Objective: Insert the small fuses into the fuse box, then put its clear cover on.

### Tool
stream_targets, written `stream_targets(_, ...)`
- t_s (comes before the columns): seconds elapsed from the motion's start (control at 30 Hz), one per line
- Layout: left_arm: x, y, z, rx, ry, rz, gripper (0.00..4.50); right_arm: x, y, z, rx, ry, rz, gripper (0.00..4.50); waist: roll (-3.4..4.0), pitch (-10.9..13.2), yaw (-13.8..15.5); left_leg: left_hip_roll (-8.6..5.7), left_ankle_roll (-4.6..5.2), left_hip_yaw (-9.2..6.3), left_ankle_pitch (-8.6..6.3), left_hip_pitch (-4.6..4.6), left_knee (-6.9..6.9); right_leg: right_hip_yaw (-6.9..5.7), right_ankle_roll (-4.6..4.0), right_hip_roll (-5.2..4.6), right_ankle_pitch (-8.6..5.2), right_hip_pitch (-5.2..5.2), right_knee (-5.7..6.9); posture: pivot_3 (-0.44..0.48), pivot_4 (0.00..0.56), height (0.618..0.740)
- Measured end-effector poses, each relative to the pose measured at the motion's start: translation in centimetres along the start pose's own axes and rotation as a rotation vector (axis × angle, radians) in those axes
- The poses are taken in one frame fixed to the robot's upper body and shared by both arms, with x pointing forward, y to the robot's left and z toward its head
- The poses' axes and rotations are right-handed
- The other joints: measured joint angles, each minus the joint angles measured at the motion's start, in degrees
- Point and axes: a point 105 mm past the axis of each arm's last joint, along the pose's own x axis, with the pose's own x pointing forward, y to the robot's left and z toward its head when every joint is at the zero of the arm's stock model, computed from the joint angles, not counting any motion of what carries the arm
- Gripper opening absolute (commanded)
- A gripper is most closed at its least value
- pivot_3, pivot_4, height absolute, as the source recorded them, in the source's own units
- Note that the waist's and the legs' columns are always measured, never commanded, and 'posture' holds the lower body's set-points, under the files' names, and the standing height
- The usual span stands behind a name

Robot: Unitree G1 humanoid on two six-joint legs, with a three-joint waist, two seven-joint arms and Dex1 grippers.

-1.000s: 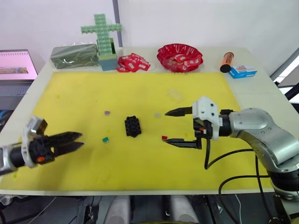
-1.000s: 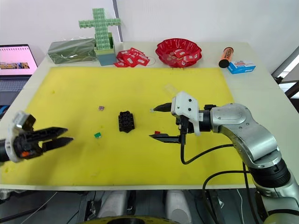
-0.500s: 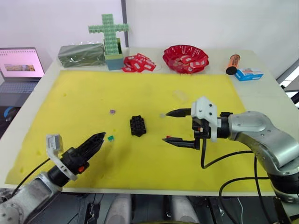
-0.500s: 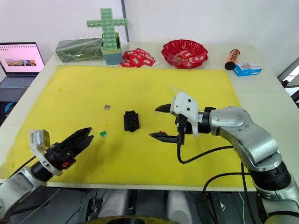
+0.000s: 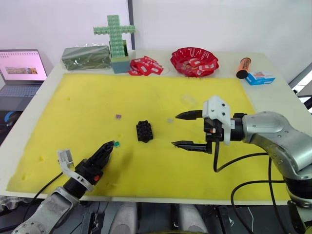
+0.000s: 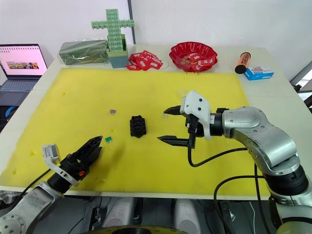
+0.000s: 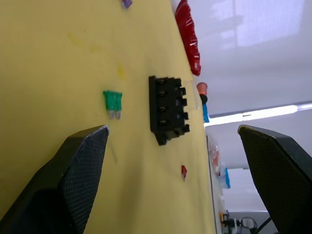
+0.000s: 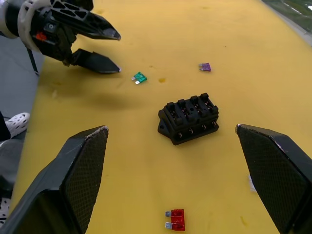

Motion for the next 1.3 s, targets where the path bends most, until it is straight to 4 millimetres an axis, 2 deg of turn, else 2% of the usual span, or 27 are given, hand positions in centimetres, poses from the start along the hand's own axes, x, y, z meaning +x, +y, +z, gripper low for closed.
stream_targets(0.63, 0.9, 0.5, 0.8, 0.01, 0.001, 0.012, 4.47, -0.3, 0.3, 0.3, 0.017, 0.012, -0.012, 4.5, 0.01, 0.0, 0.0, 0.04, 0.0, -0.03, 0.0, -0.01, -0.06, -0.01, 0.0, 0.02, 0.0, 0.06, -0.24, 0.0, 0.15, 0.74)
stream_targets(1.0, 1.7, 0.8, 0.4, -0.002, 0.035, 0.045, 4.47, -0.4, 0.4, 0.2, 0.024, 0.013, -0.011, 4.5, 0.17, -0.06, 0.1, 0.0, 0.01, -0.07, -0.01, -0.01, -0.07, -0.03, -0.01, -0.17, 0.01, 0.16, -0.39, 0.0, 0.15, 0.74)
stream_targets(1.3, 2.6, 1.0, -0.1, -0.007, 0.082, 0.041, 4.47, -0.8, 0.6, 0.2, -0.036, 0.034, -0.008, 4.5, 0.44, -0.12, 0.26, -0.11, 0.03, -0.1, -0.02, 0.0, -0.06, -0.09, -0.01, -0.33, 0.01, 0.23, -0.51, 0.0, 0.15, 0.74)
